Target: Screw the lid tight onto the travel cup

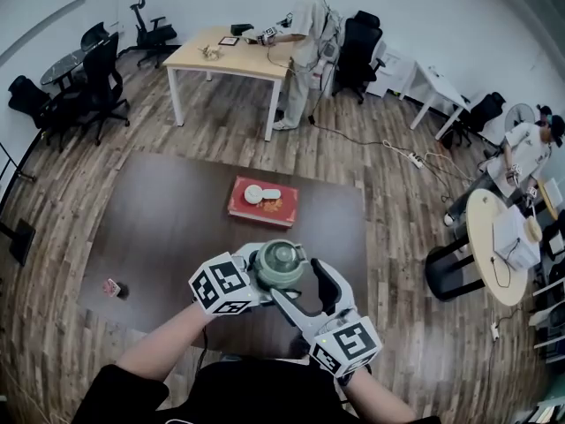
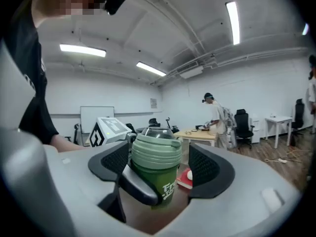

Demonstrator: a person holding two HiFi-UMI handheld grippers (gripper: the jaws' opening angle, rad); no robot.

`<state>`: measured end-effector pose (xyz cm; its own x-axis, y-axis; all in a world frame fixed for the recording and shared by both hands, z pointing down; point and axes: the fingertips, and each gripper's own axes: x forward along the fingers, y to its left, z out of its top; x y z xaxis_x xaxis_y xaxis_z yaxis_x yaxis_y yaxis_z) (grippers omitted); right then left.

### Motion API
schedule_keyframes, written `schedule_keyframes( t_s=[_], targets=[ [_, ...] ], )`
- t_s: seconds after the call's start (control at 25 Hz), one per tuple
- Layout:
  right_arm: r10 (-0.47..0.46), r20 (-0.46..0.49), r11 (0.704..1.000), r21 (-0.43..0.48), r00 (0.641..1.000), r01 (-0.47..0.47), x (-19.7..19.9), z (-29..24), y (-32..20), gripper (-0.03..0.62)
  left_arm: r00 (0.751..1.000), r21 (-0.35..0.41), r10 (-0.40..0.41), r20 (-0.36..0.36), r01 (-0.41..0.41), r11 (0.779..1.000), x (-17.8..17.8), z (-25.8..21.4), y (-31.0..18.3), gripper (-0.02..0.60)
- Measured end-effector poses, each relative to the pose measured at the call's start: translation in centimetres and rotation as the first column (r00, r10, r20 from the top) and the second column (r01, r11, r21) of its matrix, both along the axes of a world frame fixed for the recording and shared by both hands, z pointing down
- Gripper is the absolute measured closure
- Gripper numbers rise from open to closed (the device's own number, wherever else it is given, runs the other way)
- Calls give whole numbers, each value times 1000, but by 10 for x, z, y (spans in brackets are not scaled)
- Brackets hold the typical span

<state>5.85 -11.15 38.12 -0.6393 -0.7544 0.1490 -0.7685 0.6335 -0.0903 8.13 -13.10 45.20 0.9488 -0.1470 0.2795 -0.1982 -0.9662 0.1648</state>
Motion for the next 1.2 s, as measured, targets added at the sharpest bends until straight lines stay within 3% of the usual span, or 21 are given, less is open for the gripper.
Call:
schedule_keyframes(
  t_s=[0.12,0.28,0.36,0.44,0.48,0.56,0.64,0.72,0.8,0.88,0.96,1.04,1.2],
  targets=[
    [-204,70,979,18,976,203,10,-6,-4,212,998,-5,50,-23,-50,999,-2,-9,7,169],
    [-479,96,878,20,873,479,9,-1,0,209,993,7,120,1,-120,993,4,-6,21,169],
    [-549,90,835,23,831,549,4,-2,3,209,990,1,140,-2,-140,990,6,-6,26,170],
    [-571,95,820,25,815,572,0,-5,3,214,990,0,137,-11,-137,991,5,-8,26,169],
    [-561,102,827,26,822,561,-2,-6,2,221,992,3,126,-9,-126,992,4,-9,23,169],
    [-477,113,878,20,872,478,-4,-6,-3,226,996,7,89,5,-89,996,2,-7,15,169],
    [-314,93,949,-7,945,316,-7,-2,-7,229,998,11,49,28,-49,999,0,-1,8,169],
    [-111,45,993,-41,993,113,-9,4,-7,230,999,15,21,44,-22,1000,0,5,5,170],
    [80,0,995,-64,997,-80,-8,7,-7,230,999,15,6,43,-7,1000,3,7,4,170],
    [201,-22,977,-63,979,-202,-7,8,-7,230,999,13,-2,40,2,1000,6,8,2,170],
    [217,-19,974,-57,976,-218,-7,10,-10,229,999,10,-10,43,9,1000,6,10,0,169],
    [158,-9,986,-54,987,-158,-9,12,-11,227,999,1,-10,43,10,1000,3,12,-1,169],
    [-99,30,995,19,995,99,-18,3,0,218,1000,-46,0,-21,-1,999,-6,2,-2,169]
  ],
)
